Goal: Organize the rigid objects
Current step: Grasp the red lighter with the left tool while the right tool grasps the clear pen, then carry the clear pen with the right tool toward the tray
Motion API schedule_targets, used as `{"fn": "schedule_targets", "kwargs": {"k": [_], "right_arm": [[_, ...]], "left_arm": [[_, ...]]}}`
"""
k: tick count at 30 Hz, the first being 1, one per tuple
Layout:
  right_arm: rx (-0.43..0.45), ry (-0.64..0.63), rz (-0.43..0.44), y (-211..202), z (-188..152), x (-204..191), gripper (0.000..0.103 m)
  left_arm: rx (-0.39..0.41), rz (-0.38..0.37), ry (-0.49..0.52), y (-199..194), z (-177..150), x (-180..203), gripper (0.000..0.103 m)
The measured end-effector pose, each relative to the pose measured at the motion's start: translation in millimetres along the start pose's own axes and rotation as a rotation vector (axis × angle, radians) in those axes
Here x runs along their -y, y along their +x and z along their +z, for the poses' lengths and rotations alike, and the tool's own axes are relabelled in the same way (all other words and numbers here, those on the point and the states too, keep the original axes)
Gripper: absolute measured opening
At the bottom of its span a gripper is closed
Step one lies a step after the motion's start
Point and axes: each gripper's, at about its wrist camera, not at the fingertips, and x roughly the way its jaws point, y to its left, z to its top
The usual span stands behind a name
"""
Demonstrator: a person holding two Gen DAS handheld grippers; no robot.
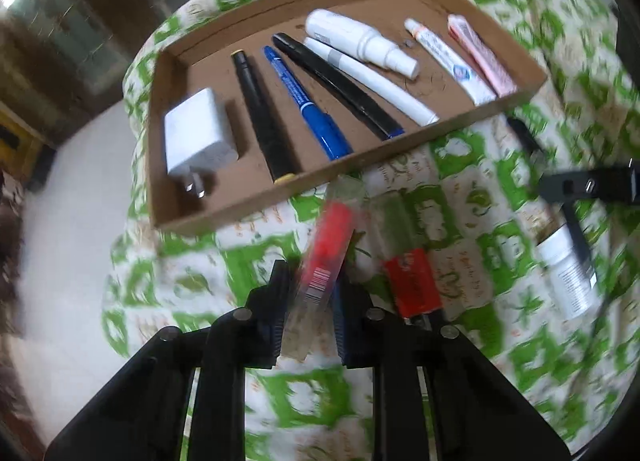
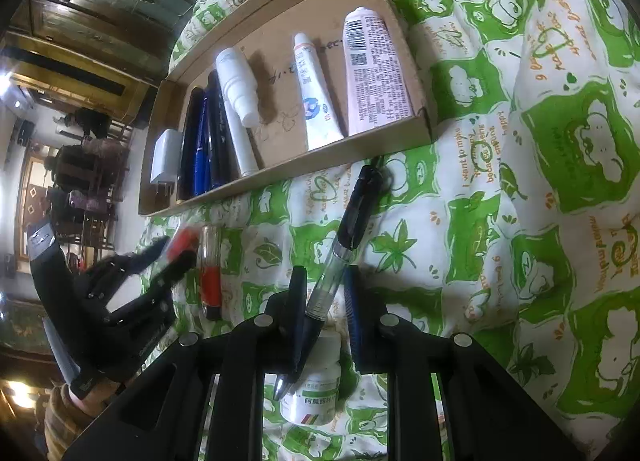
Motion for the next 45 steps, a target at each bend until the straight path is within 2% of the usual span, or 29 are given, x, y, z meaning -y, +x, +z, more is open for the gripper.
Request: {"fn": "schedule_targets", "kwargs": {"k": [1,3,5,9,10,12,15,19,22,30,36,40,45], "right_arm": [[-0.007,-0.008,0.018,1.3,-0.8,-2.3,0.017],[-0.021,-0.051,0.063,3.7,-4.7,-12.7,0.016],[-0.032,-0.11,0.083,5.8,-9.5,-25.5,0.014],[-0.051,-0.211,0.074,13.6,-19.8,-47.9,0.013],[-0.058,-0.228,0.06,17.0,-22.0,-51.5,0.013],[-0.073,-0.249,0.038,24.2,-24.2,-55.0,0.013],[-0.08,-0.262,0.014,30.4,-26.0,-58.0,0.013],[-0.054,-0.215,0.028,23.8,-22.0,-49.0,0.014],[-0.048,-0.203,0.016,22.0,-19.2,-43.8,0.014],[-0.045,-0.184,-0.006,22.9,-17.9,-41.9,0.014],[-0.043,-0.158,-0.005,23.3,-11.3,-34.6,0.014],[-0.075,-0.117,0.03,33.1,-6.0,-30.8,0.015],[-0.062,-0.193,-0.022,37.5,-6.7,-42.4,0.014]], "left_arm": [[-0.005,-0.043,-0.053,-6.6,-9.8,0.3,0.017],[0.012,-0.082,-0.137,-15.4,-18.3,-4.7,0.017],[0.008,-0.189,-0.277,-24.3,-30.7,-18.1,0.017],[0.026,-0.334,-0.497,-39.0,-56.2,-42.7,0.011],[0.031,-0.333,-0.515,-39.5,-60.2,-44.5,0.011],[0.035,-0.308,-0.524,-35.1,-64.8,-45.3,0.011],[0.027,-0.332,-0.571,-27.2,-69.5,-48.2,0.011],[0.09,-0.36,-0.611,-39.6,-75.5,-57.4,0.011],[0.107,-0.376,-0.629,-37.5,-72.5,-62.0,0.011],[0.04,-0.35,-0.619,-22.5,-69.6,-56.1,0.011],[0.03,-0.339,-0.599,-18.5,-66.4,-50.8,0.011],[0.025,-0.33,-0.582,-17.5,-65.0,-47.8,0.011],[0.044,-0.323,-0.588,-19.8,-64.4,-47.4,0.011]]}}
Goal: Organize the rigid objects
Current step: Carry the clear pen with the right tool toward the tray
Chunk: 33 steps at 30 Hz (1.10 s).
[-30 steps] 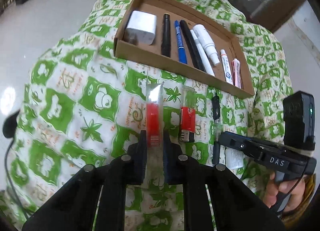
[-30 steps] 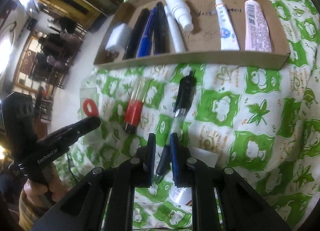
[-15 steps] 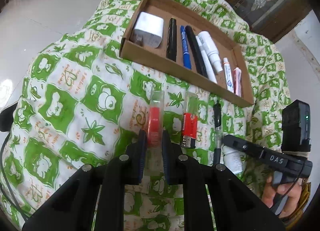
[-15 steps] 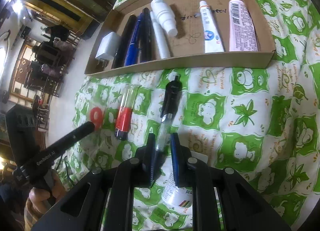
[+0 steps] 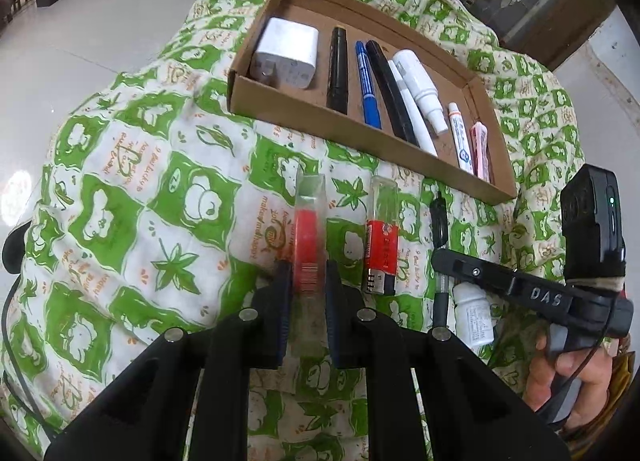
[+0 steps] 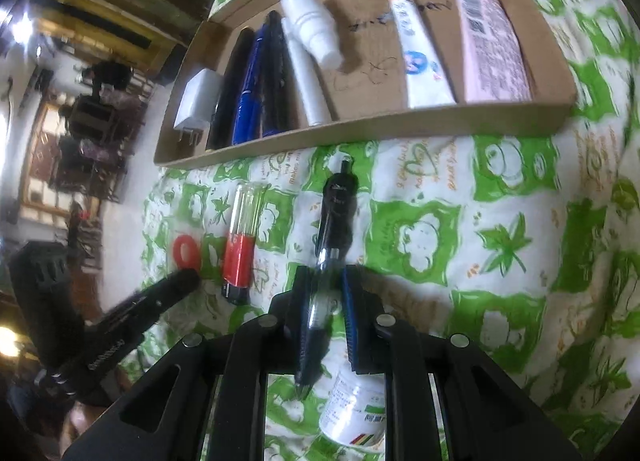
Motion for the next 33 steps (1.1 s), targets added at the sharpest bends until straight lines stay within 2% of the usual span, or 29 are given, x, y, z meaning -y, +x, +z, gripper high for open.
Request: {"fn": "schedule_targets", "kwargs": {"k": [3,8,33], "right_arm": [[0.019,-0.036,-0.026,-1.9,-2.4,-6.9,0.013],[0.046,-0.042,0.009,-12.4,-5.1,-9.4,0.01],[0.039,-0.041,0.02,-16.5,-14.3,-7.7,0.01]], "left_arm": [[0.04,-0.008,-0.021,-8.2,1.2,-6.0,0.011],[0.078,-0.037,-0.039,-16.9,1.8,-11.1,0.011],[0.111,0.036,-0.008,-22.3,1.0,-4.5,0.011]]}}
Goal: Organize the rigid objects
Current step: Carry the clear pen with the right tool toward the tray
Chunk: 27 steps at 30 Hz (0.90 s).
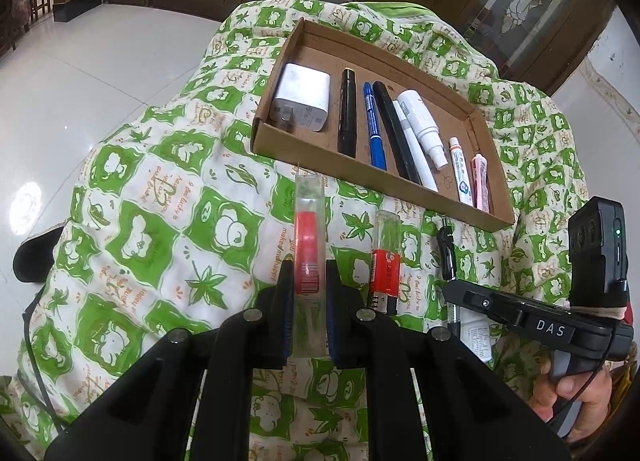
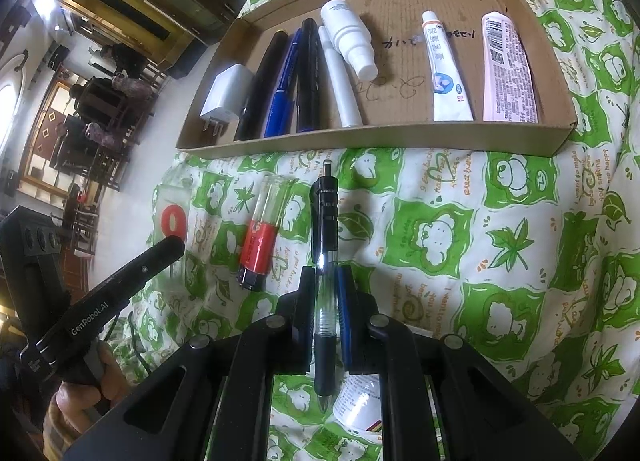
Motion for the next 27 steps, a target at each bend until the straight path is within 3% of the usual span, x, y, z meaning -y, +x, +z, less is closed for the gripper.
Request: {"fn": "schedule_targets", "kwargs": {"k": [12,27], "right_arm": [[0.056,-0.03,-0.022,-16.8,7.2,-3.5,0.01],[0.088,-0.074,0.001,-29.3,2.5,-16.1,0.01]], "left_arm": [[0.024,0.049,0.072,-3.8,0.3,9.4,0.011],[0.027,0.065,0.089,-3.8,-1.0,11.9,0.011]]}}
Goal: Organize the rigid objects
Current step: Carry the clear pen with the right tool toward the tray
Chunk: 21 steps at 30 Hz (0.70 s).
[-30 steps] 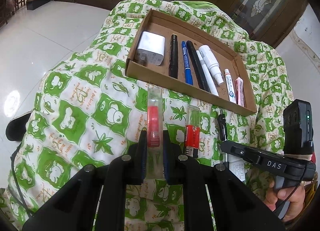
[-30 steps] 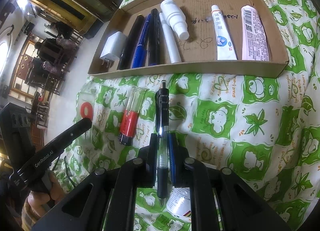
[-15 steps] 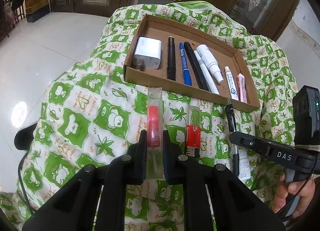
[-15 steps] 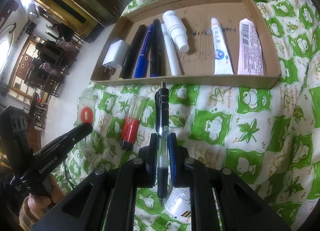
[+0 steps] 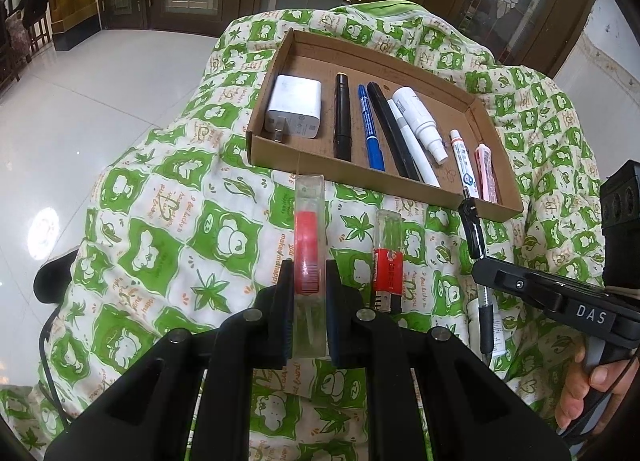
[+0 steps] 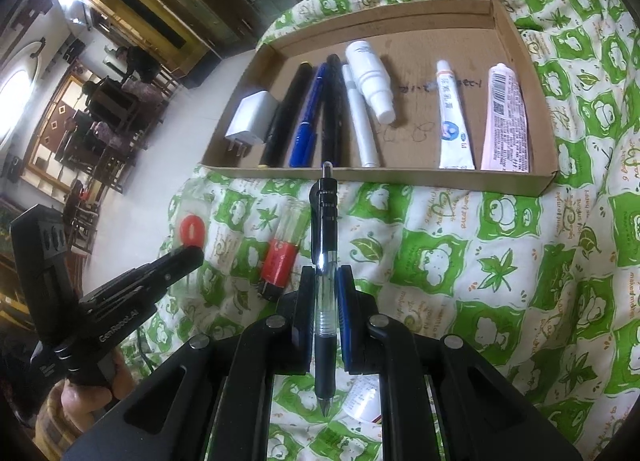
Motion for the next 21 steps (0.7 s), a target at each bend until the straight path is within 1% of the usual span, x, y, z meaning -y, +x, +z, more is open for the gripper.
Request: {"fn": "schedule_targets", "kwargs": {"k": [4,10,16,21], "right_arm": [[0.012,0.007,0.01,-2.4,0.7,-1.4,0.01],[0.066,0.022,0.005,-14.6,11.7,2.8,0.01],[0.113,0.05,-0.002,-24.8,21.8,13.1,0.01],[0.125,0.068,0.001,-27.1,29.2,19.5,0.01]], "left_arm": [[-0.004,0.0,0.0,0.0,-0.1,1.4,0.011],[0.0,0.003,0.021,-1.0,7.9,2.5,0.011],[0.013,-0.002,0.042,-3.1,24.9,7.3,0.011],[0.018,-0.032,0.039,-3.0,45.1,14.8,0.011]]}}
